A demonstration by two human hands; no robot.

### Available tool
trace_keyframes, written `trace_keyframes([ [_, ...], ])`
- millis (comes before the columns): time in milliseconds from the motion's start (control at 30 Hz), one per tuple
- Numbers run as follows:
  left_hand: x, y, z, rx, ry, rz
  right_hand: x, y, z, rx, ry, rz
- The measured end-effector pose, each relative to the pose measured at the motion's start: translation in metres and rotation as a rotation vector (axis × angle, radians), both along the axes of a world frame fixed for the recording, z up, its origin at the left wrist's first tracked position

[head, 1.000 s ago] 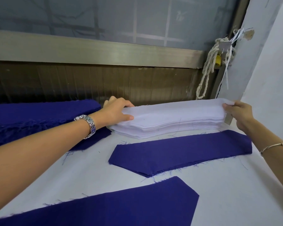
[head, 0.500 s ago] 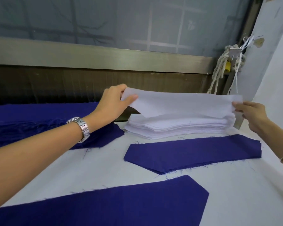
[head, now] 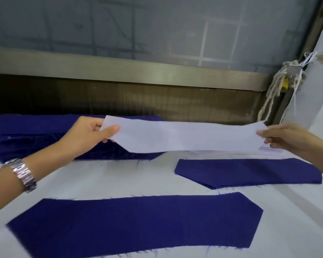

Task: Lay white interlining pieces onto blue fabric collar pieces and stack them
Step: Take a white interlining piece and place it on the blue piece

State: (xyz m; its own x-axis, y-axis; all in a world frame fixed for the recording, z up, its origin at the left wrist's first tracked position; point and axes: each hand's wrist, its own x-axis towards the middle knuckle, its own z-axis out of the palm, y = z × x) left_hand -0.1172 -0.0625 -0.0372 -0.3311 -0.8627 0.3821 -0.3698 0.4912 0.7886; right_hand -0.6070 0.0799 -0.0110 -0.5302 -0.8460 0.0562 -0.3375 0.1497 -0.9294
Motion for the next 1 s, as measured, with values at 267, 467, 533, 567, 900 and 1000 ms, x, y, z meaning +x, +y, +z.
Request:
trace_keyframes([
  [267, 0.102, 0.031, -0.015, 0.315, -0.191, 0.007, 0.065, 0.017, -0.009, 0.218, 0.009, 0.183],
  [467, 0.15, 0.046, -0.027, 0.501, -0.336, -0.08, 0.074, 0.037, -0.023, 0.416, 0.097, 0.341],
  [533, 0.158, 0.049, -0.032, 0.561, -0.386, -0.084, 0.074, 0.046, -0.032, 0.476, 0.118, 0.367],
  [567, 0.161, 0.051, -0.036, 0.578, -0.409, -0.084, 0.074, 0.049, -0.036, 0.5, 0.121, 0.386],
  [900, 0.161, 0.057, -0.054, 0.52, -0.448, -0.047, 0.089, 0.064, -0.046, 0.617, 0.156, 0.477],
  [1000, 0.157, 0.061, -0.056, 0.483, -0.461, -0.033, 0.091, 0.064, -0.048, 0.621, 0.205, 0.473],
])
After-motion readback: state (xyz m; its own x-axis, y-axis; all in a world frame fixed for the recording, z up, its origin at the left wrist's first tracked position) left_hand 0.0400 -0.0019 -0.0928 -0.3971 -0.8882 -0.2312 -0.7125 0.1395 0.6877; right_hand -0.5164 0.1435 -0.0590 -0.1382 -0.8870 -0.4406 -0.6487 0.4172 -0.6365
